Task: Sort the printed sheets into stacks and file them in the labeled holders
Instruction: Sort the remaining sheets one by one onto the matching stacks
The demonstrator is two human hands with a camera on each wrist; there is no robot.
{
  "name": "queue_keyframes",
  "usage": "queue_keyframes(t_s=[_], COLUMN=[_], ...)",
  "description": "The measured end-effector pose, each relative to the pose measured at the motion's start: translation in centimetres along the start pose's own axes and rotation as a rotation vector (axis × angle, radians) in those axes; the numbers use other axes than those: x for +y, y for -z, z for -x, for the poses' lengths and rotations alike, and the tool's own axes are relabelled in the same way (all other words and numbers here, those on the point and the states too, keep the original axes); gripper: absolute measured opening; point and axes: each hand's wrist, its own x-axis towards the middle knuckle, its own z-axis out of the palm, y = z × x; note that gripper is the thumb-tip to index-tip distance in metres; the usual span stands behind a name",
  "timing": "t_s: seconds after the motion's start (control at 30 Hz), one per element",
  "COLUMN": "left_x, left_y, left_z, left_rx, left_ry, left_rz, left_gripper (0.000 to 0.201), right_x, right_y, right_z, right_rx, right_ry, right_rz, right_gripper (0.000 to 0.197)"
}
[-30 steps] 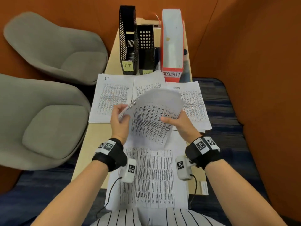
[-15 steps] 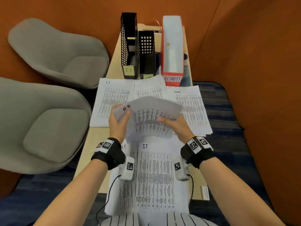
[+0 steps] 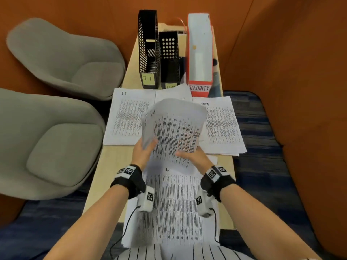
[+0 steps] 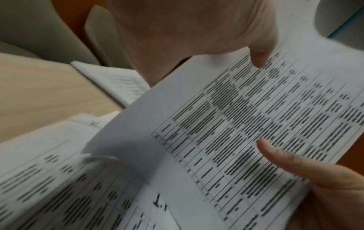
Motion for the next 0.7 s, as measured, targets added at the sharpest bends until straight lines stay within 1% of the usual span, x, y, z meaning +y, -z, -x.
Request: queue_keyframes(t_s=[0.03,0.07,0.13,0.17,0.2,0.23,0.27,0.3,0.33,0.37,0.4,0.43,0.47,0.5,0.57,0.6,0.63,0.7], left_x=[-0.9,-0.9,-0.9,-0.4,0.3,0.7,1.2,1.4,1.6,1.9,2.1,2.2,2.0,1.8,1.0,0.5,0.1,-0.7], left_y=[-0.1,-0.4,-0.3,0.0,0.2,0.6,0.9,1.2,1.4,1.6,1.7,2.0,2.2,2.6,3.2,3.3,3.3,2.8], left_z=[-0.3,-0.2,-1.2,-1.7,-2.2,-2.9,-3.4,-3.8,-4.3,-4.7,-5.1,-5.6,-6.1,-6.4,-6.9,-6.9,-6.8,-6.5], left_rx=[0.010,0.050,0.147,0.187,0.208,0.218,0.217,0.227,0.257,0.283,0.288,0.263,0.211,0.156,0.107,0.081,0.037,-0.035], left_ry=[0.042,0.041,-0.002,-0.017,-0.017,-0.006,-0.012,-0.018,-0.035,-0.047,-0.043,-0.027,-0.006,0.020,0.085,0.119,0.155,0.193], left_rz=[-0.053,-0.074,-0.013,0.027,0.056,0.054,0.034,0.016,0.032,0.072,0.128,0.159,0.167,0.151,0.162,0.185,0.182,0.100], left_gripper=[0.089,0.079,0.055,0.042,0.029,0.020,0.018,0.020,0.022,0.025,0.030,0.037,0.044,0.047,0.043,0.041,0.040,0.041], right_x=[0.6,0.5,-0.3,-1.2,-1.8,-2.9,-3.5,-3.6,-3.4,-3.0,-2.4,-1.9,-0.8,-0.4,0.1,0.3,0.3,0.3], right_y=[-0.4,-0.7,-1.1,-1.1,-0.8,-0.5,-0.3,0.0,0.1,0.4,0.5,0.5,0.8,1.0,1.5,1.7,1.9,1.9], right_z=[-0.3,-0.4,-1.1,-1.3,-1.7,-1.8,-1.9,-2.0,-2.2,-2.3,-2.2,-2.2,-2.5,-2.3,-2.1,-2.2,-2.2,-2.3], right_rx=[0.034,0.095,0.223,0.258,0.262,0.258,0.249,0.229,0.190,0.152,0.112,0.075,0.045,0.014,0.112,0.205,0.264,0.264], right_ry=[-0.030,-0.050,-0.069,-0.038,0.018,0.078,0.111,0.103,0.091,0.077,0.064,0.057,0.039,0.049,0.041,0.037,0.049,0.064], right_rz=[-0.010,-0.037,-0.081,-0.099,-0.126,-0.130,-0.122,-0.079,-0.037,0.055,0.126,0.186,0.181,0.155,0.035,-0.023,-0.074,-0.054], right_gripper=[0.112,0.116,0.119,0.116,0.114,0.109,0.102,0.098,0.095,0.091,0.082,0.074,0.068,0.064,0.061,0.061,0.059,0.063])
